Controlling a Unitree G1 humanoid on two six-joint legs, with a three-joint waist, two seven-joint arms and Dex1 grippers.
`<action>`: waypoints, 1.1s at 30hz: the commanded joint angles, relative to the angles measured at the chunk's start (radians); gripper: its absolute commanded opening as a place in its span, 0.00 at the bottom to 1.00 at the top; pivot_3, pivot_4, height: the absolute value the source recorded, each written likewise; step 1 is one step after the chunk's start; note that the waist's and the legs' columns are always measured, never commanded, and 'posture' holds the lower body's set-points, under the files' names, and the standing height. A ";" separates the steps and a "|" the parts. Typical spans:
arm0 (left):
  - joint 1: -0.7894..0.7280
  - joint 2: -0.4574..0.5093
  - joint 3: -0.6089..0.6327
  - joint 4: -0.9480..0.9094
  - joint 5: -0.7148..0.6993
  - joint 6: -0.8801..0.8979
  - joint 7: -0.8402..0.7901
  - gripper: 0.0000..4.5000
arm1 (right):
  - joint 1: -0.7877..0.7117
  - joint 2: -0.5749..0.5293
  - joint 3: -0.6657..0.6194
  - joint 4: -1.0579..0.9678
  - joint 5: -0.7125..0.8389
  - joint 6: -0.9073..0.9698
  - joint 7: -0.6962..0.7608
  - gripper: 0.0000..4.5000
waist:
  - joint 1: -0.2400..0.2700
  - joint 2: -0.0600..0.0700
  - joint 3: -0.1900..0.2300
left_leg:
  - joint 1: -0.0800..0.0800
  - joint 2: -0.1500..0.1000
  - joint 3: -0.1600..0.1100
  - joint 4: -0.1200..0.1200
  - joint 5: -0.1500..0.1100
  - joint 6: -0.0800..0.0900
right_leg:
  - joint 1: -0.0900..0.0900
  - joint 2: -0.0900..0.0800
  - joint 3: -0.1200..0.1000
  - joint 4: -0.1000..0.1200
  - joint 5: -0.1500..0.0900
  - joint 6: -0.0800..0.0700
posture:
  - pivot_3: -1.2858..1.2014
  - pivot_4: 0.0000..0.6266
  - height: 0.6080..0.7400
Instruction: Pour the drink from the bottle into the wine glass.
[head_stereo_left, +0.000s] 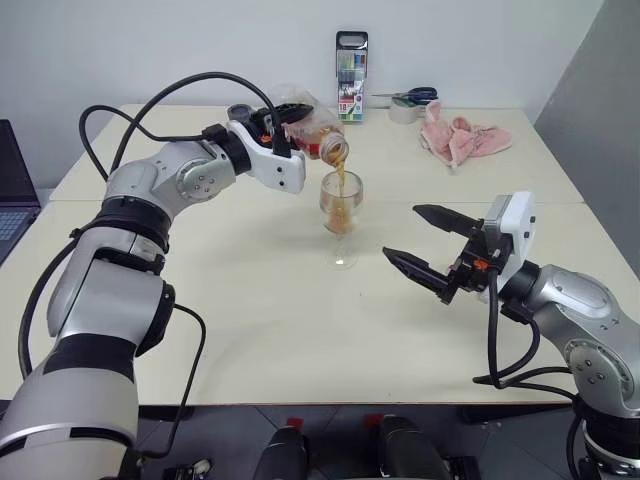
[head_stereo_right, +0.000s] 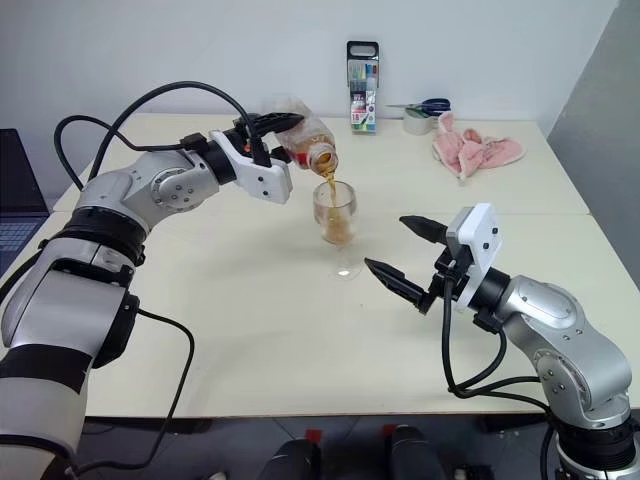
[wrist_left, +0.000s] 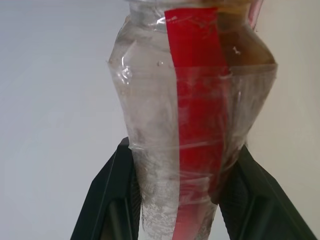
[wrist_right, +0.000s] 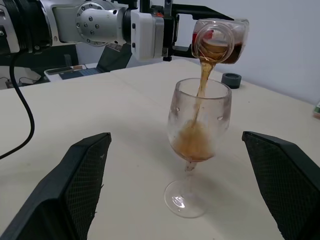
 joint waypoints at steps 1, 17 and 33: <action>-0.050 0.016 -0.002 -0.004 0.003 -0.002 0.036 0.37 | -0.002 -0.008 -0.011 -0.045 0.024 -0.001 -0.009 1.00 | 0.000 0.000 0.000 | 0.000 0.000 0.000 0.000 0.000 0.000 | 0.000 0.000 0.000 0.000 0.000 0.000 | 0.52 0.24 1.00; -0.076 0.017 -0.031 0.022 0.026 0.004 0.081 0.37 | 0.002 -0.011 -0.008 -0.061 0.050 0.018 -0.027 1.00 | 0.000 0.000 0.000 | 0.000 0.000 0.000 0.000 0.000 0.000 | 0.000 0.000 0.000 0.000 0.000 0.000 | 0.52 0.24 1.00; -0.108 0.017 -0.056 0.051 0.043 0.016 0.122 0.37 | 0.002 -0.010 -0.004 -0.068 0.049 0.023 -0.032 1.00 | 0.000 0.000 0.000 | 0.000 0.000 0.000 0.000 0.000 0.000 | 0.000 0.000 0.000 0.000 0.000 0.000 | 0.52 0.24 1.00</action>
